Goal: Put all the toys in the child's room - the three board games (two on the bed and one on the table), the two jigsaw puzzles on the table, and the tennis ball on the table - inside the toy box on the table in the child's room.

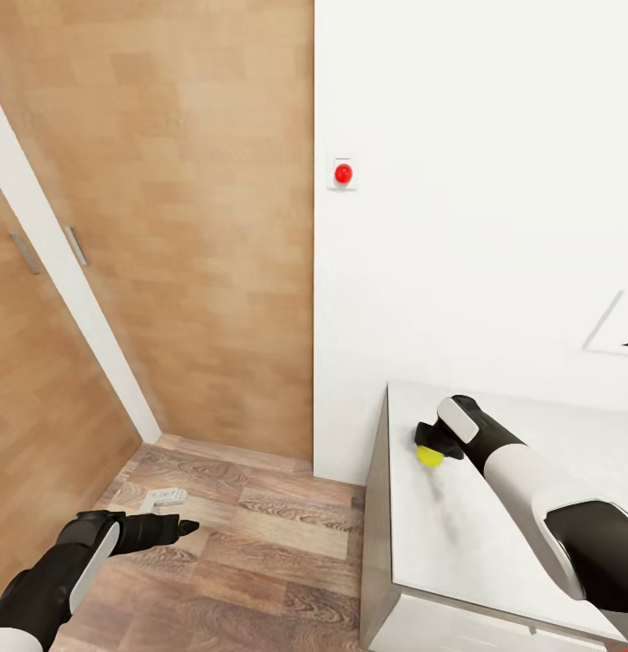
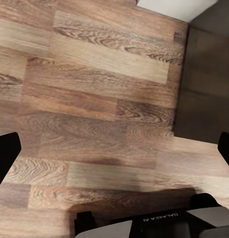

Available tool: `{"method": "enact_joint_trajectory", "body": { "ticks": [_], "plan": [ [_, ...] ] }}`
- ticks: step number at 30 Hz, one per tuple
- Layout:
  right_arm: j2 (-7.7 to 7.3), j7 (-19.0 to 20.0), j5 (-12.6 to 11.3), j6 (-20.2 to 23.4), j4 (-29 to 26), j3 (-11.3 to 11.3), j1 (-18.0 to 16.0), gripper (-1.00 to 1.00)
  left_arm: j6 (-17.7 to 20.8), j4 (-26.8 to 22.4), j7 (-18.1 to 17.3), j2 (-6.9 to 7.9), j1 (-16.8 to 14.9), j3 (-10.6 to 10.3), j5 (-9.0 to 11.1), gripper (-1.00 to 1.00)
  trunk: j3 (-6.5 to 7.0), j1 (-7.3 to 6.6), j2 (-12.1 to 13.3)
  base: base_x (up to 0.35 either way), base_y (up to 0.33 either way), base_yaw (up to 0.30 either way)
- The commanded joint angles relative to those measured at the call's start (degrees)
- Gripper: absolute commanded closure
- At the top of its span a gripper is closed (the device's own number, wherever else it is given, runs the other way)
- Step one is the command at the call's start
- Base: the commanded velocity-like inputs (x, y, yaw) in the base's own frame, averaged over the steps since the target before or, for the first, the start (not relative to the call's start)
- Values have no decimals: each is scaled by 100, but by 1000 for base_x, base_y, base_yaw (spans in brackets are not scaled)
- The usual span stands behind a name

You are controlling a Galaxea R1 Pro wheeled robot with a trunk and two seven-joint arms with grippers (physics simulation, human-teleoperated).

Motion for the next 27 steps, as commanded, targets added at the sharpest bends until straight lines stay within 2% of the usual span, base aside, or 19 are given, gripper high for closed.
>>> {"method": "enact_joint_trajectory", "body": {
  "ticks": [1,27],
  "plan": [
    [-6,-50,-84,9,-11,40,-3,100,36,-8,17,5,-3,-10,46,-100,-8,2,-6,0,0,0],
    [-5,-41,-84,6,-45,43,-3,100,32,-9,17,-3,-3,-8,46,-100,-8,2,-6,0,0,0]
  ]
}}
